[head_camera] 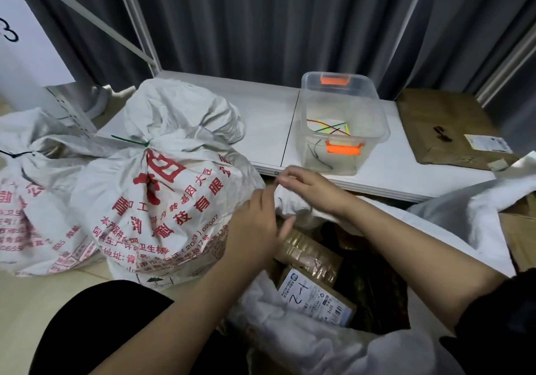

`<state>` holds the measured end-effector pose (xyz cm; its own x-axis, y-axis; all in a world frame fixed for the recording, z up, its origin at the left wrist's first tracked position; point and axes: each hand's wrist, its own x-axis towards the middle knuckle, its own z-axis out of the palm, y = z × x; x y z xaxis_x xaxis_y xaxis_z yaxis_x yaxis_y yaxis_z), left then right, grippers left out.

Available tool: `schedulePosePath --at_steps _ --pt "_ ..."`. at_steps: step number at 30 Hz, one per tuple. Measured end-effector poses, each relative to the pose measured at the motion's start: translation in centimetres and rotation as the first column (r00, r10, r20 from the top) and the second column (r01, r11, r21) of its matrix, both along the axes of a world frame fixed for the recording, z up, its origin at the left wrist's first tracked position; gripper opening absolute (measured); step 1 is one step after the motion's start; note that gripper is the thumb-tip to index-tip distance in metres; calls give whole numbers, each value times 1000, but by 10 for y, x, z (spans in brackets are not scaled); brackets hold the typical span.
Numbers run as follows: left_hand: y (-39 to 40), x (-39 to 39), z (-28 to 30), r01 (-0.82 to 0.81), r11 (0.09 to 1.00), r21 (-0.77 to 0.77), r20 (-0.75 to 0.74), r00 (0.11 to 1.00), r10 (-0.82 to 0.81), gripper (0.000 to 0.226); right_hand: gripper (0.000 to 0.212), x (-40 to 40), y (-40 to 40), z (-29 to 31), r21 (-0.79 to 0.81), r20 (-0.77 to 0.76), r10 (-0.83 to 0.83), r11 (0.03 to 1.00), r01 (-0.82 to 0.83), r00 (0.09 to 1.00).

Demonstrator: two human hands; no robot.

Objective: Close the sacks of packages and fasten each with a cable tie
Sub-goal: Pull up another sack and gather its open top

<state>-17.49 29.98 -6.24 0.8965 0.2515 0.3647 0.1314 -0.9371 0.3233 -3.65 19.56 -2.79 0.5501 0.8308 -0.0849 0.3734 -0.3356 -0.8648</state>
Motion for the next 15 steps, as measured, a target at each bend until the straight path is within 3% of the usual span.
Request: schedulePosePath --at_steps 2,4,5,7,9,11,12,13,15 --pt "2 11 4 26 999 -26 -35 999 -27 48 13 -6 3 4 76 -155 -69 994 82 986" --pt "4 19 7 12 997 -75 -50 999 -16 38 21 -9 -5 8 83 -145 -141 985 154 979" --pt "5 22 7 12 994 -112 -86 996 -22 34 29 -9 -14 10 40 -31 -167 985 168 985" --pt "9 28 8 4 958 -287 -136 990 -45 30 49 -1 -38 7 -137 374 -119 974 182 920" --pt "13 35 15 -43 810 -584 -192 978 -87 30 62 5 -63 -2 -241 725 -2 936 257 689" --pt "16 39 25 -78 611 -788 -224 960 -166 24 63 9 -80 -13 -203 843 20 937 283 537" --pt "17 41 28 -82 566 -820 -242 946 -215 21 59 10 -84 -18 -163 858 -4 947 278 514" --pt "21 43 29 -75 581 -810 -273 926 -261 21 54 11 -85 -20 -153 829 -22 952 265 558" --pt "25 50 29 -53 750 -659 -388 879 -278 22 51 14 -83 -20 -140 678 -80 962 235 731"
